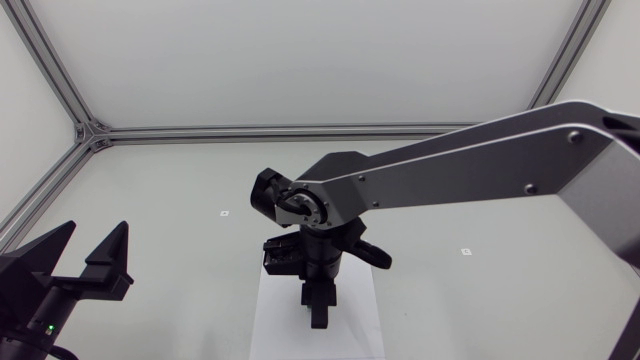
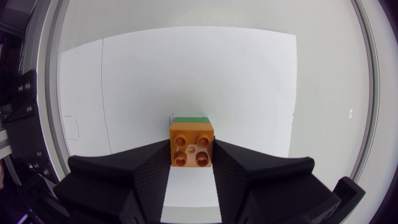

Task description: Pick up the orange 2x2 brick with the right arm and stack it on top of the green 2x2 brick in the center

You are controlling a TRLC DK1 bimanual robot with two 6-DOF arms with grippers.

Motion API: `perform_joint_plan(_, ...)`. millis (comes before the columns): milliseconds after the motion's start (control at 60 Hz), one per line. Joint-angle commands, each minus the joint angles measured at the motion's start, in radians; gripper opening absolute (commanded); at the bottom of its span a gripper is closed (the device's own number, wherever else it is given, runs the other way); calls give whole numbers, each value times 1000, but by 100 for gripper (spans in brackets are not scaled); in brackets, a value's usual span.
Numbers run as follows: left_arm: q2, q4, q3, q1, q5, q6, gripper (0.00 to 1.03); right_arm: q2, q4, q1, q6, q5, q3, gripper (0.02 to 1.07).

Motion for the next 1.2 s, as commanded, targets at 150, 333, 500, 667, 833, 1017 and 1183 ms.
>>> perform_joint_plan(150, -8, -15, -41, 4, 4, 13, 99, 62, -10, 4, -38, -18, -56, 18)
perform_joint_plan(333, -8, -15, -41, 4, 4, 13, 99, 60, -20, 13, -38, -33, -36, 18)
perform_joint_plan(500, -8, -15, -41, 4, 4, 13, 99, 54, -22, 24, -50, -38, -33, 18)
perform_joint_plan(667, -8, -15, -41, 4, 4, 13, 99, 57, -36, 24, -49, -42, -21, 18)
perform_joint_plan(833, -8, -15, -41, 4, 4, 13, 99, 65, -36, 24, -47, -46, -9, 18)
perform_joint_plan(1017, -8, -15, -41, 4, 6, 13, 99, 70, -30, 16, -53, -44, -10, 18)
perform_joint_plan(1183, -8, -15, -41, 4, 4, 13, 99, 70, -39, 7, -59, -41, -7, 18)
